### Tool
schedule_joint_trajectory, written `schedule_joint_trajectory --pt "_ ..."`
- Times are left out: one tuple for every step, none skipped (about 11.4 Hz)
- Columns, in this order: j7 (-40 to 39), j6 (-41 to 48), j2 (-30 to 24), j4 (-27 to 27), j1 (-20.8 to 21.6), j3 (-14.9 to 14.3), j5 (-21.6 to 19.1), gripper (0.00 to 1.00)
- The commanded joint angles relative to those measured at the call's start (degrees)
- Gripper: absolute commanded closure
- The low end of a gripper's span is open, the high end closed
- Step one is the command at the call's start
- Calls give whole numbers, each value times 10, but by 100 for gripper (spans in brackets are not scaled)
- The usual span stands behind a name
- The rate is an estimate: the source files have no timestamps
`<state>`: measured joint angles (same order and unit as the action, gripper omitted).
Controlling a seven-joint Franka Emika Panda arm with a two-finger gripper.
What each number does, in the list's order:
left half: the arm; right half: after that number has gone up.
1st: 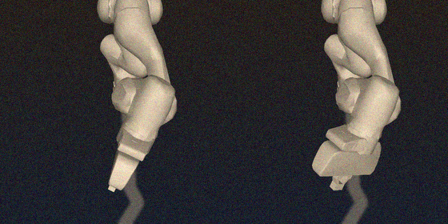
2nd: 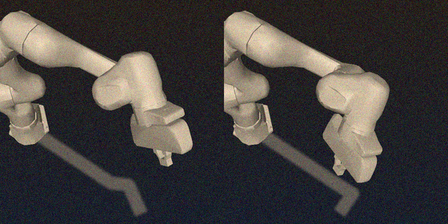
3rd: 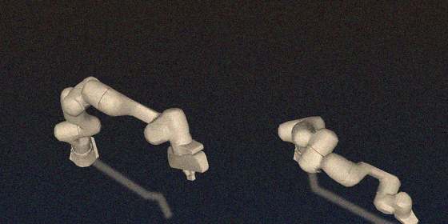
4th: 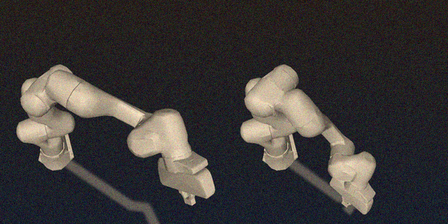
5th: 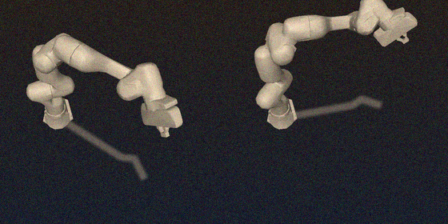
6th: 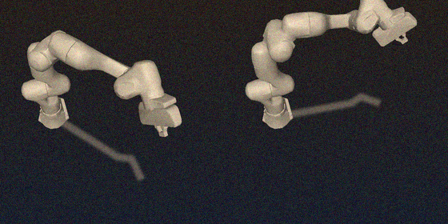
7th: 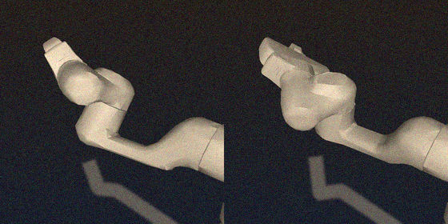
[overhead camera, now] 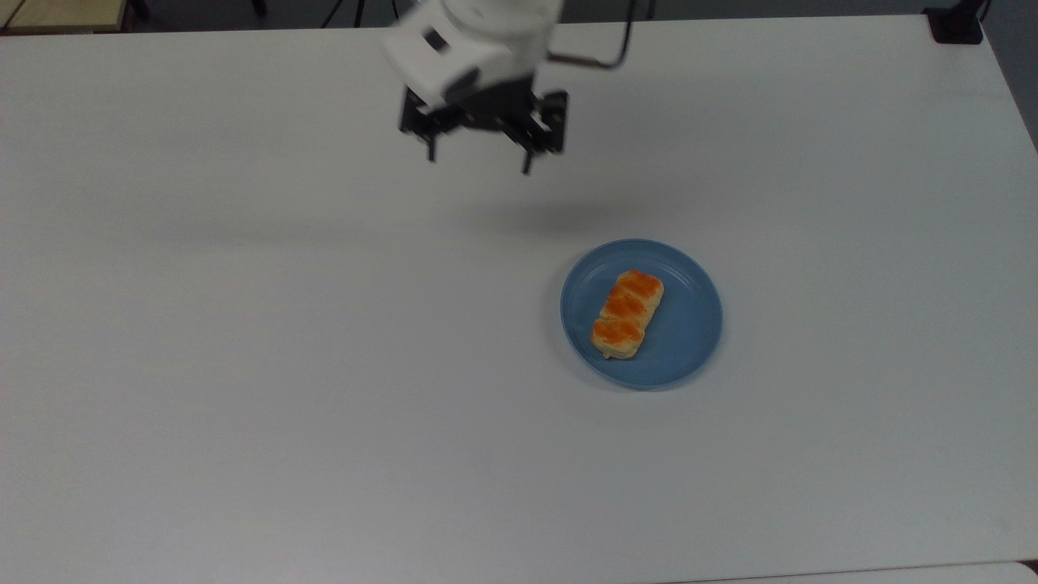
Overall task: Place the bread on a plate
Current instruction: 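Open the gripper to release the roll and lift away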
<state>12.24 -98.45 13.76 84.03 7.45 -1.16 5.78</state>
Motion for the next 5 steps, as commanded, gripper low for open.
schedule_joint_trajectory --pt "-45 28 -135 102 -42 3 -9 0" --pt "-42 30 -138 100 -44 2 -21 0" --pt "-42 31 -141 101 -50 3 -36 0" --pt "-41 33 -142 101 -55 5 -44 0" --pt "-44 40 -142 100 -55 5 -44 0"
